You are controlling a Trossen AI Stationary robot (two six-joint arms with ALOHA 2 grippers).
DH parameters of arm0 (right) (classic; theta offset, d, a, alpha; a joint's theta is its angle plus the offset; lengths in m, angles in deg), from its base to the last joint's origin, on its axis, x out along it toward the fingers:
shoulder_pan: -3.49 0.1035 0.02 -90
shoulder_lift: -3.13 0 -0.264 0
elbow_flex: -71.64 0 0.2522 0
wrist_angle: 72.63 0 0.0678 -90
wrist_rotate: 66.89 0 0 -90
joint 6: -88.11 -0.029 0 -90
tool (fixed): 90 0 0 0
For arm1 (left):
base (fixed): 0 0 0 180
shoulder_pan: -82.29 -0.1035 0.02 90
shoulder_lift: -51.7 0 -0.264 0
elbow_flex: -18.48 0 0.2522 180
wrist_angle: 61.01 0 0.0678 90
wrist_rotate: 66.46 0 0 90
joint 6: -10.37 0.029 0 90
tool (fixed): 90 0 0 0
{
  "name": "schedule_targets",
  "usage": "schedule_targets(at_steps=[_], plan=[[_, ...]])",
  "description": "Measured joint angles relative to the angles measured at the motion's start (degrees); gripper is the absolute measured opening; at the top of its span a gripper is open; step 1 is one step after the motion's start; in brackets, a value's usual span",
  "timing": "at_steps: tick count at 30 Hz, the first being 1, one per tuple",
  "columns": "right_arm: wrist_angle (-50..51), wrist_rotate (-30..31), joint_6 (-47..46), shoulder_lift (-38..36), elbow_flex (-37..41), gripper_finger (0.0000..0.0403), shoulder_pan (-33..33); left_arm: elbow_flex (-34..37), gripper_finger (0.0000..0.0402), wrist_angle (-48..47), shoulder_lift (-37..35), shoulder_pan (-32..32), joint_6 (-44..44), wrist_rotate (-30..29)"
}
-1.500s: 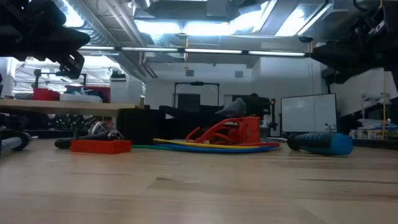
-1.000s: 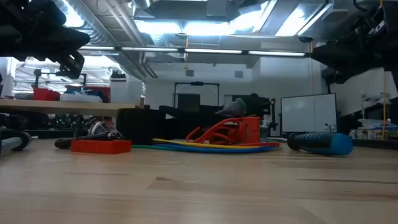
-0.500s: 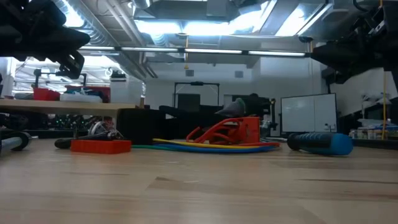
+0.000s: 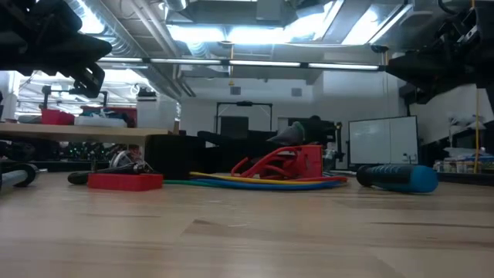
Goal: Coil cords
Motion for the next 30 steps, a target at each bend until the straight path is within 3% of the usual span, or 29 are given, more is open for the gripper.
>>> schedule_targets(at_steps=[15,22,30], plan=[[0.0,0.0,0.0,0.0,0.0,0.0069,0.0,0.0,0.0004,0.5,0.0,0.0,1.6,-0.2],[0.0,0.0,0.0,0.0,0.0,0.0069,0.0,0.0,0.0004,7.8,0.0,0.0,1.2,-2.7],[0.0,0.0,0.0,0.0,0.0,0.0069,0.0,0.0,0.0004,20.7,0.0,0.0,10.3,-3.4]])
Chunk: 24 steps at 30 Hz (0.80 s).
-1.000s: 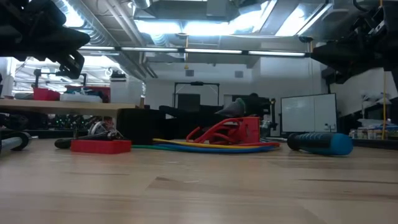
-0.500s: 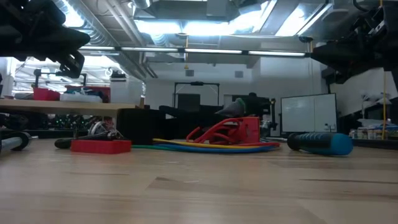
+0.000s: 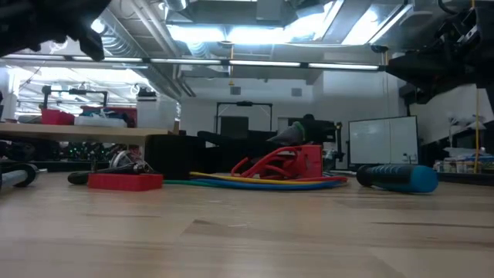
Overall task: Coil cords
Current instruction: Uncoil the red wire cable from the black spool
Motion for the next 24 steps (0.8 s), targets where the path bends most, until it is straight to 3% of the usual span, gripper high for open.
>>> schedule_targets(at_steps=[8,13,18,24], plan=[[-0.2,0.0,-0.8,0.0,0.0,0.0069,0.0,0.0,0.0017,1.6,2.2,0.0,-15.5,-7.2],[-0.2,0.0,-3.6,0.0,0.0,0.0069,0.0,0.0,0.0085,2.2,8.1,0.0,-22.0,-11.1],[-0.2,0.0,-4.2,0.0,0.0,0.0069,0.0,0.0,0.0159,4.9,14.9,0.1,-30.1,-11.2],[-0.2,0.0,-7.0,0.0,-0.4,0.0069,0.0,-4.4,0.0182,4.3,25.1,0.1,-32.8,-11.0]])
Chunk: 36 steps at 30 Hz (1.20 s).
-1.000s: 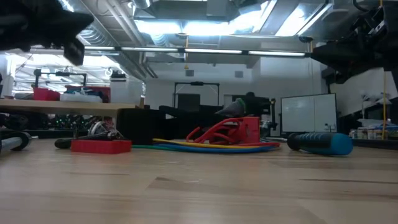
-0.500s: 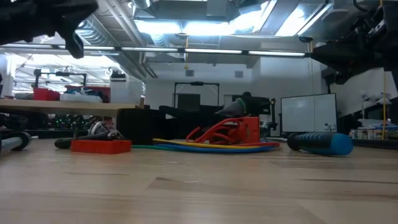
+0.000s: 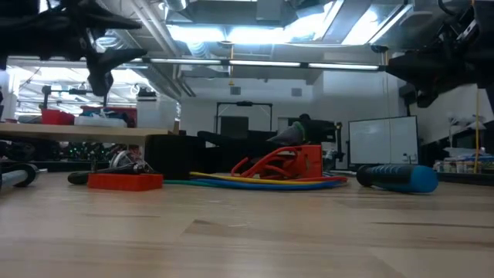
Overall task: Coil cords
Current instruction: Uncoil the red wire cable from the black spool
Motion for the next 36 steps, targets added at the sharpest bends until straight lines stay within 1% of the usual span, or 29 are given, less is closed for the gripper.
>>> schedule_targets(at_steps=[6,11,14,17,20,22,26,33,36], plan=[[-0.2,0.0,-0.3,0.0,-1.3,0.0069,0.0,-8.6,0.0170,0.1,13.3,0.0,2.1,0.1],[0.0,0.0,-0.3,0.0,-1.4,0.0069,0.0,-14.5,0.0168,-0.3,22.3,0.0,0.0,0.2],[0.1,-0.6,-0.3,0.0,-1.4,0.0069,0.0,-17.6,0.0168,-2.9,26.4,0.0,-0.2,0.2],[0.0,-3.7,-0.4,0.0,-1.5,0.0069,0.0,-20.6,0.0168,-7.1,29.9,0.0,-2.5,0.2],[0.0,-7.4,-0.4,0.0,-1.5,0.0069,0.0,-22.9,0.0168,-9.7,32.7,0.0,-4.0,0.2],[0.0,-8.9,-0.4,0.0,-1.5,0.0069,0.0,-24.2,0.0168,-10.3,34.1,0.0,-4.6,0.2],[-0.1,-10.4,-0.4,0.0,-1.6,0.0069,0.0,-25.7,0.0168,-10.3,35.1,0.0,-5.2,0.2],[-0.2,-12.1,-0.4,0.0,-1.6,0.0069,0.0,-26.0,0.0168,-11.0,35.5,0.0,-11.2,-0.2],[-0.2,-12.1,-0.3,0.0,-1.6,0.0069,0.0,-26.0,0.0168,-12.3,37.1,-0.1,-15.8,-0.4]])
